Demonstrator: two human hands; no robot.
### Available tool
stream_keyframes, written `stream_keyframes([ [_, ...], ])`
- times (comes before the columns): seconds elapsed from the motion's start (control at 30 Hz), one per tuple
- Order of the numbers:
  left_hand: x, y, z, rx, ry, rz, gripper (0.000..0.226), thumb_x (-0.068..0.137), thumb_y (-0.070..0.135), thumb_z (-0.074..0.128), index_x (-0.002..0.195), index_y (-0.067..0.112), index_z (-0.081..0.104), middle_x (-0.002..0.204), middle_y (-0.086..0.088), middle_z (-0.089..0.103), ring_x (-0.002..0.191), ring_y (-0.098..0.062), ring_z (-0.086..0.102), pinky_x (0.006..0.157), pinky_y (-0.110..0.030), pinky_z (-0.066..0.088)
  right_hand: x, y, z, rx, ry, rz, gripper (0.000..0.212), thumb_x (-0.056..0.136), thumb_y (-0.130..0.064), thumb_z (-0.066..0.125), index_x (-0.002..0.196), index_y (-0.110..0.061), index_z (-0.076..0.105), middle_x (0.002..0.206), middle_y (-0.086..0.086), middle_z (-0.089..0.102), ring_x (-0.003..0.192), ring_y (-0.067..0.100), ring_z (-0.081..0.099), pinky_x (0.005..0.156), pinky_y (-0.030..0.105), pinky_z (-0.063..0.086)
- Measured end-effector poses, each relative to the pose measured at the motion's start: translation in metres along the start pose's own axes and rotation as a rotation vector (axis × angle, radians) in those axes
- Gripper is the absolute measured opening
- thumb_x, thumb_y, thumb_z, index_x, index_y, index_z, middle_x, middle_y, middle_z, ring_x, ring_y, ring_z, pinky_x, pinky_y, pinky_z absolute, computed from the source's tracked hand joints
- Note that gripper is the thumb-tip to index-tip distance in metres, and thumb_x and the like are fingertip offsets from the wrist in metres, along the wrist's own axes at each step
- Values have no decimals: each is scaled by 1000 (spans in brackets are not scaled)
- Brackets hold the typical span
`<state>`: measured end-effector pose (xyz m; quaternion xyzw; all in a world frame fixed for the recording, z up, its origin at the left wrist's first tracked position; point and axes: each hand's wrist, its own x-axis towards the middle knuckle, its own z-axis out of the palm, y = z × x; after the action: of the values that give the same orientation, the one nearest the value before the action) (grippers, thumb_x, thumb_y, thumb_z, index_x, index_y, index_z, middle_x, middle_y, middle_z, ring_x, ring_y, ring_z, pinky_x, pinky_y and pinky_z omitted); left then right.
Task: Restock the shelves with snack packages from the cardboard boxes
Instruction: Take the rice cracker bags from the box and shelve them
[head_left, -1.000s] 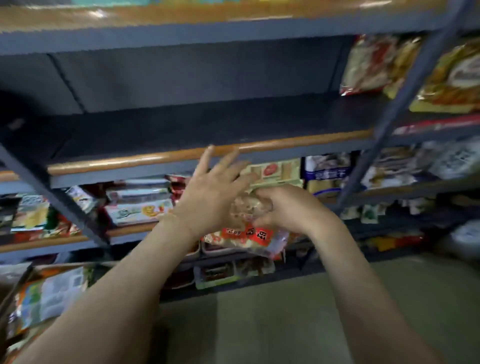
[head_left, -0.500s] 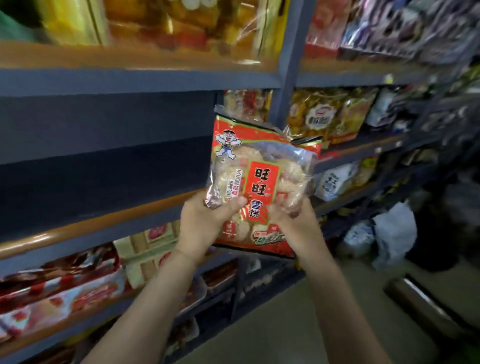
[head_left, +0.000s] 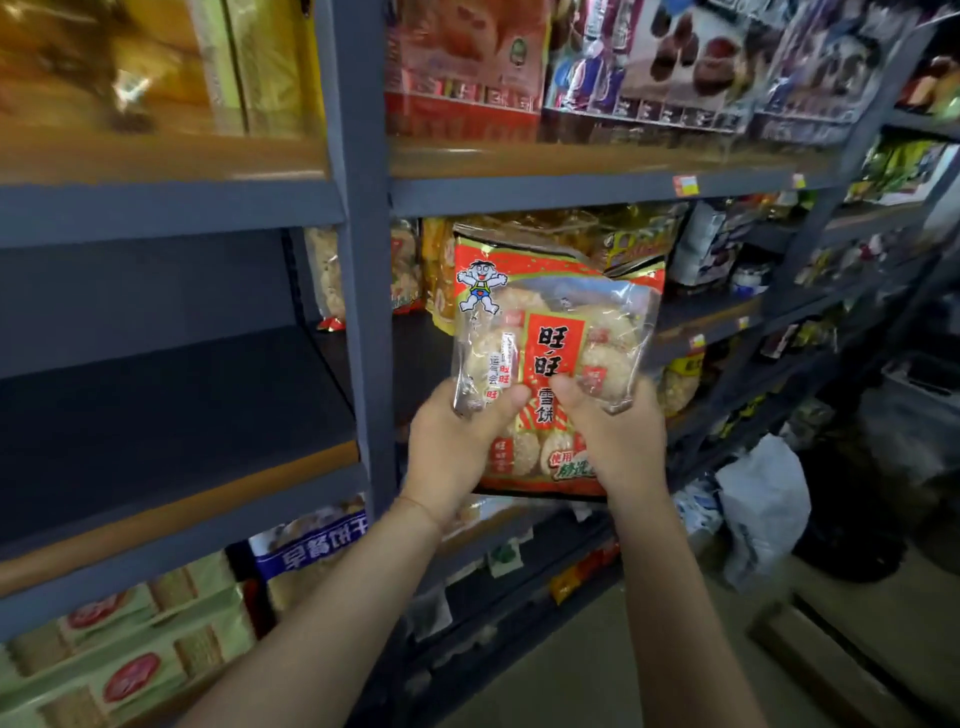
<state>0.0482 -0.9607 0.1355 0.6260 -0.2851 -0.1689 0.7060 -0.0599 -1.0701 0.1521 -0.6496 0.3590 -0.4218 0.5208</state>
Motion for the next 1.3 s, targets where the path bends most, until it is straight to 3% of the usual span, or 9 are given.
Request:
stream_keyframes([
  [0.1,34,-9,28,35,127,34,61,70,62,74,117,25,64,103,12,75,92,2,70,84,-27,55,56,3,9,-33,-95,-64,59,67,-54,85,115,-35,57,104,-13,70,94,4,68,83,34,57],
  [0.27,81,-24,42,102,496,127,81,69,70,77,135,30,52,130,20,59,118,6,57,107,-29,44,112,14,46,82,-418,-164,58,82,-39,79,128,-28,45,111,-18,62,91,-14,61,70,7,47],
  [0.33,96,-23,38,154,640,109,105,66,71,73,153,25,36,143,20,44,134,0,41,116,-29,32,124,22,65,176,-532,-153,53,88,-27,72,130,-27,40,112,-12,63,89,-6,64,73,18,50],
  [0.43,118,-28,22,163,828,175,85,69,70,77,140,31,51,141,10,56,131,-9,53,115,-40,42,140,18,89,223,-707,-146,50,85,-13,60,129,-19,38,100,-2,62,67,3,60,57,26,49],
  [0.63,153,-26,-5,266,1030,118,69,78,58,78,135,25,53,125,12,61,115,-9,58,98,-22,47,168,6,141,75,-847,-145,74,89,-35,64,153,-24,27,148,4,48,132,25,50,109,45,42],
  [0.77,175,-27,-19,214,1028,69,72,81,55,78,142,31,48,132,9,62,122,-16,59,105,-42,49,179,6,163,-12,-847,-127,75,98,-36,58,158,-29,14,160,1,31,143,25,37,106,33,37],
  [1.0,197,-40,-32,205,879,4,65,94,50,65,150,36,34,140,4,58,120,-20,61,99,-47,54,182,7,191,141,-706,26,65,98,-25,58,153,-42,27,146,-1,50,123,23,56,76,24,46],
  [1.2,210,-43,-36,213,925,-8,63,96,51,61,150,31,35,141,1,58,122,-22,59,101,-44,52,184,9,200,135,-678,1,63,103,-23,53,156,-36,23,157,-1,37,136,25,46,86,28,44],
  [1.3,216,-48,-39,215,953,-10,58,94,54,61,141,27,42,130,2,64,114,-22,64,99,-49,53,179,14,196,104,-658,-77,64,103,-19,48,158,-30,19,160,2,32,143,26,38,108,35,42],
])
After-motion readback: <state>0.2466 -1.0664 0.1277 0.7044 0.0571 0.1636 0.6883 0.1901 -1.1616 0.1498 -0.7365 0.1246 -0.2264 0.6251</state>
